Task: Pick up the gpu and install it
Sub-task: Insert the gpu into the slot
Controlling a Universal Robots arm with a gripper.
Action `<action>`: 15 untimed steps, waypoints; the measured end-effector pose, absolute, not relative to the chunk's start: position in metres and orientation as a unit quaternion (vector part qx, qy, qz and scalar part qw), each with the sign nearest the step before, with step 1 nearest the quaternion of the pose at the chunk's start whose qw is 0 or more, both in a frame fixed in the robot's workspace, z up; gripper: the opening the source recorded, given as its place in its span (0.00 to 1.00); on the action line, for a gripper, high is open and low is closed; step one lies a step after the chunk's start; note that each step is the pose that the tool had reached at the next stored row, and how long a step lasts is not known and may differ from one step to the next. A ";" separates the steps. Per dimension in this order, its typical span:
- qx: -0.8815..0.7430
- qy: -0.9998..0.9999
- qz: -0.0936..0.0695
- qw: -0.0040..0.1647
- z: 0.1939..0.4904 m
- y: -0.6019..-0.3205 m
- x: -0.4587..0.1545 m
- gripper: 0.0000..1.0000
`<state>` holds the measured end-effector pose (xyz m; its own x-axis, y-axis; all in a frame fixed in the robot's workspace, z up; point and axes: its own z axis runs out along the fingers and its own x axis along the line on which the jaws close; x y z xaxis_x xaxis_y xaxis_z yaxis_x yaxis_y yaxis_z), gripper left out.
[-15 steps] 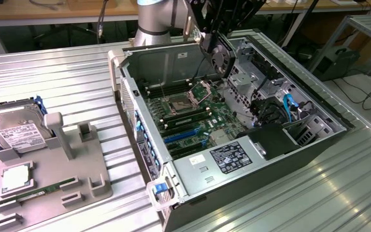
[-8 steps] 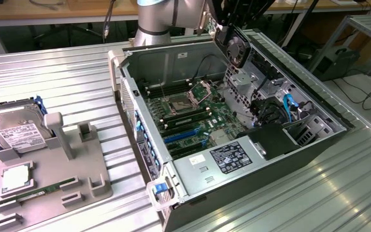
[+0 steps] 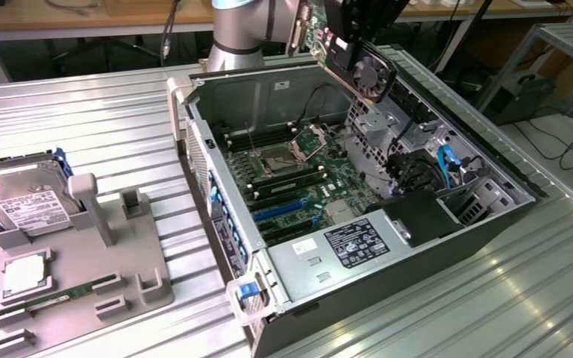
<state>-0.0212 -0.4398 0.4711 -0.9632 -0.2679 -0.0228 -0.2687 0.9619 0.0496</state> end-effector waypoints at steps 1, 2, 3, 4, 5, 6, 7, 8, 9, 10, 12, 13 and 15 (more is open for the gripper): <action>-0.143 0.989 0.026 0.008 0.471 -0.440 -0.021 0.27; -0.151 0.988 0.026 0.008 0.471 -0.440 -0.021 0.27; -0.157 0.987 0.026 0.007 0.471 -0.440 -0.021 0.27; -0.162 0.986 0.026 0.007 0.471 -0.440 -0.021 0.27; -0.167 0.986 0.026 0.007 0.471 -0.440 -0.021 0.27; -0.171 0.985 0.026 0.007 0.471 -0.440 -0.021 0.27; -0.177 0.984 0.026 0.007 0.471 -0.440 -0.021 0.27; -0.184 0.983 0.027 0.007 0.471 -0.440 -0.021 0.27; -0.187 0.982 0.027 0.007 0.471 -0.440 -0.021 0.27; -0.191 0.981 0.027 0.006 0.471 -0.440 -0.021 0.27; -0.197 0.980 0.027 0.006 0.471 -0.440 -0.021 0.27; -0.200 0.979 0.027 0.006 0.471 -0.440 -0.021 0.27; -0.206 0.978 0.027 0.006 0.471 -0.440 -0.021 0.27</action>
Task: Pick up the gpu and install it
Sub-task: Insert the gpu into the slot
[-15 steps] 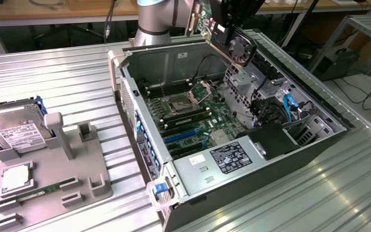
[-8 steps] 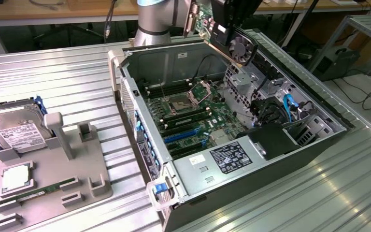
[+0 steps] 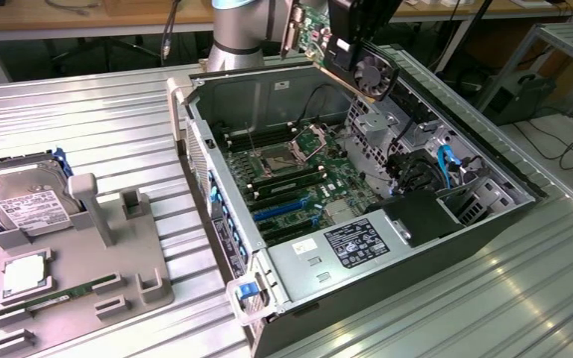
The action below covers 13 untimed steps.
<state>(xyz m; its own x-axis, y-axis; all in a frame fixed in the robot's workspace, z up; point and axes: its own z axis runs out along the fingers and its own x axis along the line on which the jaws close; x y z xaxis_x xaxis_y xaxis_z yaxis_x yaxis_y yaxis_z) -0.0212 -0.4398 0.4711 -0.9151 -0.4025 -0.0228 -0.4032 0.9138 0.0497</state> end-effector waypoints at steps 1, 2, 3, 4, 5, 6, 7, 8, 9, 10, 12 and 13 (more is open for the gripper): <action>-0.209 0.978 0.027 0.006 0.471 -0.440 -0.021 0.27; -0.212 0.977 0.027 0.006 0.471 -0.440 -0.021 0.27; -0.215 0.976 0.027 0.006 0.471 -0.440 -0.021 0.27; -0.217 0.976 0.027 0.006 0.471 -0.440 -0.021 0.27; -0.220 0.975 0.027 0.006 0.471 -0.440 -0.021 0.27; -0.225 0.974 0.027 0.006 0.471 -0.440 -0.021 0.27; -0.230 0.973 0.027 0.005 0.471 -0.440 -0.021 0.27; -0.234 0.972 0.027 0.005 0.471 -0.440 -0.021 0.27; -0.237 0.971 0.027 0.005 0.471 -0.440 -0.021 0.27; -0.240 0.971 0.027 0.005 0.471 -0.440 -0.021 0.27; -0.245 0.969 0.027 0.005 0.471 -0.440 -0.021 0.27; -0.247 0.969 0.027 0.005 0.471 -0.440 -0.021 0.27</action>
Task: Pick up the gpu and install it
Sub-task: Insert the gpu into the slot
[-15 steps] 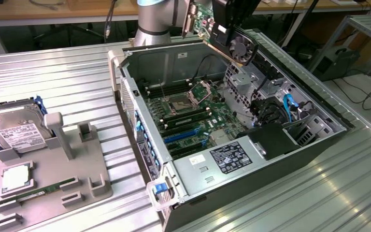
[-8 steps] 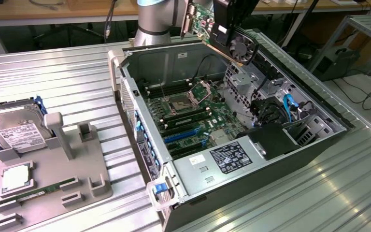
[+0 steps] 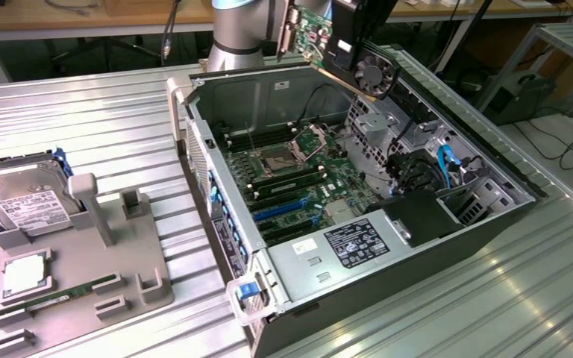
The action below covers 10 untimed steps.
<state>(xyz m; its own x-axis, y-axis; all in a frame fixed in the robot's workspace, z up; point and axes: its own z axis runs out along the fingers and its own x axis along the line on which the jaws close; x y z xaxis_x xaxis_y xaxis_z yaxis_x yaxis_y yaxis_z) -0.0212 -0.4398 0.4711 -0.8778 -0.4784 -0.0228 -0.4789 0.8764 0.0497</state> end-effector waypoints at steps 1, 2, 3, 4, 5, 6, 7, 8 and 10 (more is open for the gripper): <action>-0.250 0.968 0.027 0.005 0.471 -0.440 -0.021 0.27; -0.253 0.967 0.027 0.005 0.471 -0.440 -0.021 0.27; -0.255 0.967 0.027 0.005 0.471 -0.440 -0.021 0.27; -0.258 0.966 0.027 0.005 0.471 -0.440 -0.021 0.27; -0.261 0.965 0.027 0.005 0.471 -0.440 -0.021 0.27; -0.264 0.964 0.027 0.004 0.471 -0.440 -0.021 0.27; -0.267 0.963 0.027 0.004 0.471 -0.440 -0.021 0.27; -0.271 0.962 0.027 0.004 0.471 -0.440 -0.021 0.27; -0.276 0.961 0.027 0.004 0.471 -0.440 -0.021 0.27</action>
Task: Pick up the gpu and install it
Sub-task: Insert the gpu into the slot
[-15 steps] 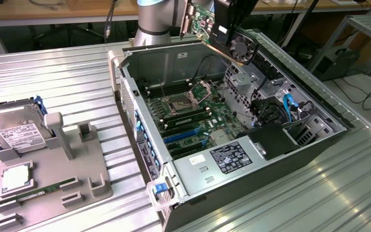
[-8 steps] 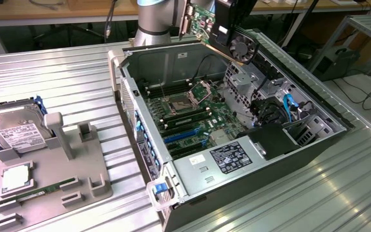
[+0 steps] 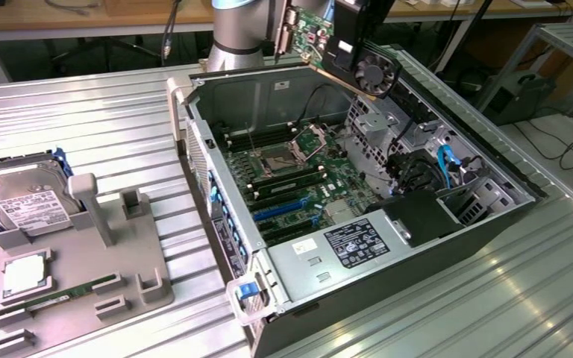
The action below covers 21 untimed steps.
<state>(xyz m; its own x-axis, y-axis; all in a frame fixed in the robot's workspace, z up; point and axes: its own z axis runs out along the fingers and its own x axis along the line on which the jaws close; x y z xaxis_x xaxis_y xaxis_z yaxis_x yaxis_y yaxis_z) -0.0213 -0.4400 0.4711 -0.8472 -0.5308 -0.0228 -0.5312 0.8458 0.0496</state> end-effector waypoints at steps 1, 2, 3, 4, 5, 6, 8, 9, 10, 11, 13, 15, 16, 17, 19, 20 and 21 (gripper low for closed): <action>-0.279 0.960 0.027 0.004 0.471 -0.440 -0.021 0.27; -0.282 0.959 0.027 0.004 0.471 -0.440 -0.021 0.27; -0.285 0.958 0.027 0.004 0.471 -0.440 -0.021 0.27; -0.288 0.957 0.027 0.004 0.471 -0.440 -0.021 0.27; -0.291 0.956 0.027 0.004 0.471 -0.440 -0.021 0.27; -0.294 0.956 0.027 0.004 0.471 -0.440 -0.021 0.27; -0.300 0.953 0.027 0.003 0.471 -0.440 -0.021 0.27; -0.304 0.952 0.027 0.003 0.471 -0.440 -0.021 0.27; -0.307 0.951 0.027 0.003 0.471 -0.440 -0.021 0.27; -0.309 0.951 0.027 0.003 0.471 -0.440 -0.021 0.27; -0.315 0.949 0.027 0.003 0.471 -0.440 -0.021 0.27; -0.320 0.947 0.027 0.003 0.471 -0.440 -0.021 0.27; -0.323 0.946 0.027 0.003 0.471 -0.440 -0.021 0.27; -0.326 0.945 0.027 0.003 0.471 -0.440 -0.021 0.27; -0.332 0.943 0.027 0.003 0.471 -0.440 -0.021 0.27; -0.335 0.942 0.027 0.002 0.471 -0.440 -0.021 0.27; -0.337 0.941 0.027 0.002 0.471 -0.440 -0.021 0.27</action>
<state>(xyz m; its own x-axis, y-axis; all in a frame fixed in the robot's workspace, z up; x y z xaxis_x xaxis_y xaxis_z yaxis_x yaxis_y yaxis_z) -0.0212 -0.4400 0.4711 -0.7727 -0.6344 -0.0228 -0.6347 0.7712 0.0496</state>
